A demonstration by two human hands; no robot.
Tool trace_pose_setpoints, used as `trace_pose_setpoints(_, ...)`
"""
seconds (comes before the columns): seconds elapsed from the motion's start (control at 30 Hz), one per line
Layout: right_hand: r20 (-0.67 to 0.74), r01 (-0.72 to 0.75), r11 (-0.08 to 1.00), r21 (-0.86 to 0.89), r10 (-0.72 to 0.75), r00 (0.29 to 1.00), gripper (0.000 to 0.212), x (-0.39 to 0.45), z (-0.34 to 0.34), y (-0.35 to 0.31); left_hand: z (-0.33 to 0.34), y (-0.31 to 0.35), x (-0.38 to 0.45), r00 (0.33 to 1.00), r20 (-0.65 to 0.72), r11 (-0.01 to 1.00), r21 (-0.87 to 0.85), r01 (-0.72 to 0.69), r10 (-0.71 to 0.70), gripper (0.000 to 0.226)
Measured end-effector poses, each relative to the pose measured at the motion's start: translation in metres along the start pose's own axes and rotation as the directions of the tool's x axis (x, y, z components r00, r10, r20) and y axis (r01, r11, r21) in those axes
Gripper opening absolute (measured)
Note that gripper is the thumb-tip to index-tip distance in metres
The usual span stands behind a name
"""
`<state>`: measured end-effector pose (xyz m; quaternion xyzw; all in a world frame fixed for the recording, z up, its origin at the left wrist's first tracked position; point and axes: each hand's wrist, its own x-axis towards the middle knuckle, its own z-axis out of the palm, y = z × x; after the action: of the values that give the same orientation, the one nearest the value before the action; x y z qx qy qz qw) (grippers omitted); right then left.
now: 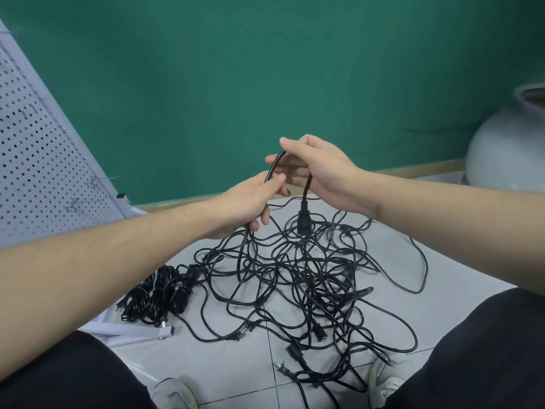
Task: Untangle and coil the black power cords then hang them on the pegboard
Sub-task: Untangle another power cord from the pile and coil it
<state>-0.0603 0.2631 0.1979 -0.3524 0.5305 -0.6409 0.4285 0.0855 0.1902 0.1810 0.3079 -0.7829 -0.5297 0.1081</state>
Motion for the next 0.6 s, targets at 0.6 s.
trace_pose_setpoints(0.6,-0.101,-0.114,0.968,0.224,0.139,0.985,0.041,0.013,0.006,-0.002,0.017,-0.004,-0.011,0.974,0.103,0.918,-0.367,-0.151,0.202,0.021)
